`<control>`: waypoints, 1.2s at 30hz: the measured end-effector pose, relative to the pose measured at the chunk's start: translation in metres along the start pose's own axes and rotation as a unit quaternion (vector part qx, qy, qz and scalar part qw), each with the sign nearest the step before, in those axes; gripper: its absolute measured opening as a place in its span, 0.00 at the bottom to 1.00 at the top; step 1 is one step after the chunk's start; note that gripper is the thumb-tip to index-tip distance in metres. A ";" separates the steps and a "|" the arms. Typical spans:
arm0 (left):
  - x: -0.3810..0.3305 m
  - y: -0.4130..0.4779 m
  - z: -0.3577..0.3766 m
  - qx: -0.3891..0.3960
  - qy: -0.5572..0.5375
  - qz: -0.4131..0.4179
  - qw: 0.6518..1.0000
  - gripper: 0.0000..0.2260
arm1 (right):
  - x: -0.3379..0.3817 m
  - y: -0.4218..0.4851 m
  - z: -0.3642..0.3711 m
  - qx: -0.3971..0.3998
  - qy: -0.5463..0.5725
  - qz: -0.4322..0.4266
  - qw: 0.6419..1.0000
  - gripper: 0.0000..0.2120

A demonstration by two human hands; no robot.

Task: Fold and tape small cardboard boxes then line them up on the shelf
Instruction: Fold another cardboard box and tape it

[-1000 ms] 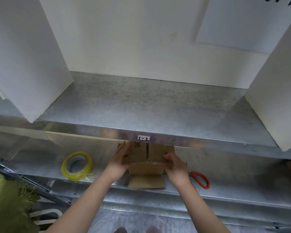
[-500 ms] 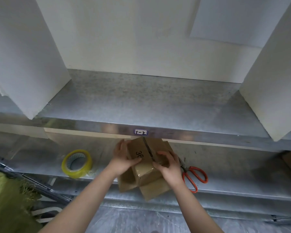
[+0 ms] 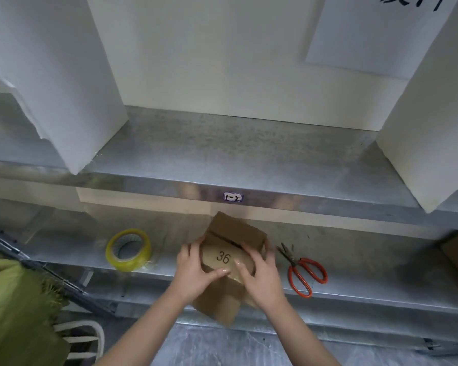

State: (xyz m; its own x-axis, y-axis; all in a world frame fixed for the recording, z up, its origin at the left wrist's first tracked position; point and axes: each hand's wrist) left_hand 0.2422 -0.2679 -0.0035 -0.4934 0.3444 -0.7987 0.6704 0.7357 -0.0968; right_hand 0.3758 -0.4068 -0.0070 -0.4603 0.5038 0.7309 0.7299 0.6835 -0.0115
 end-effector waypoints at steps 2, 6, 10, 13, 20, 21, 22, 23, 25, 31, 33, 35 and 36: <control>0.001 -0.017 0.003 -0.020 -0.019 -0.010 1.000 0.34 | -0.001 0.006 0.001 0.039 -0.015 -0.047 0.998 0.20; 0.000 -0.013 -0.013 0.001 0.013 0.012 1.000 0.18 | -0.009 0.020 -0.007 0.096 -0.127 -0.069 0.985 0.22; -0.009 0.021 -0.033 0.047 0.070 0.063 0.994 0.27 | -0.004 0.012 -0.014 0.076 -0.180 -0.036 0.980 0.33; -0.012 0.046 -0.046 0.169 0.069 0.048 0.982 0.41 | 0.003 0.000 -0.010 0.027 -0.119 -0.019 0.992 0.33; 0.002 0.062 -0.058 0.202 0.124 0.031 0.971 0.44 | -0.006 0.012 -0.039 0.087 -0.039 -0.066 0.993 0.32; 0.005 0.065 -0.062 0.211 0.133 0.028 0.968 0.45 | -0.009 0.014 -0.043 0.105 -0.047 -0.083 0.990 0.33; 0.008 0.067 -0.065 0.223 0.137 0.028 0.965 0.45 | -0.010 0.015 -0.044 0.114 -0.059 -0.100 0.987 0.33; 0.011 0.068 -0.065 0.235 0.131 0.032 0.963 0.43 | -0.011 0.017 -0.045 0.115 -0.071 -0.113 0.984 0.34; 0.016 0.067 -0.063 0.232 0.115 0.041 0.965 0.41 | -0.010 0.018 -0.044 0.096 -0.099 -0.115 0.984 0.36; 0.023 0.032 -0.042 0.059 0.091 0.021 0.994 0.43 | -0.008 -0.011 -0.013 -0.149 -0.012 0.076 0.986 0.36; 0.015 0.012 -0.025 -0.005 0.062 0.000 0.998 0.43 | -0.006 -0.013 -0.001 -0.122 0.120 0.128 0.977 0.27; 0.006 -0.005 -0.008 -0.031 0.042 -0.019 0.998 0.44 | -0.006 -0.010 0.001 -0.096 0.205 0.140 0.964 0.20; 0.002 -0.011 0.000 -0.036 0.040 -0.020 0.998 0.43 | -0.008 -0.009 -0.001 -0.084 0.237 0.137 0.958 0.19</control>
State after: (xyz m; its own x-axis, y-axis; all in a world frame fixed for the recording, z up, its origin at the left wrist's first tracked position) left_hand 0.2341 -0.2752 -0.0038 -0.5630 0.3569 -0.7454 0.6094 0.7885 -0.0827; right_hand 0.3736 -0.4172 -0.0121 0.0113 0.3287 0.9444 0.8795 0.4460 -0.1658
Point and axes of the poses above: each hand's wrist, its own y-axis towards the middle knuckle, its own z-axis out of the palm, x = y × z, and after that the axes turned 2 degrees about -x, right-handed
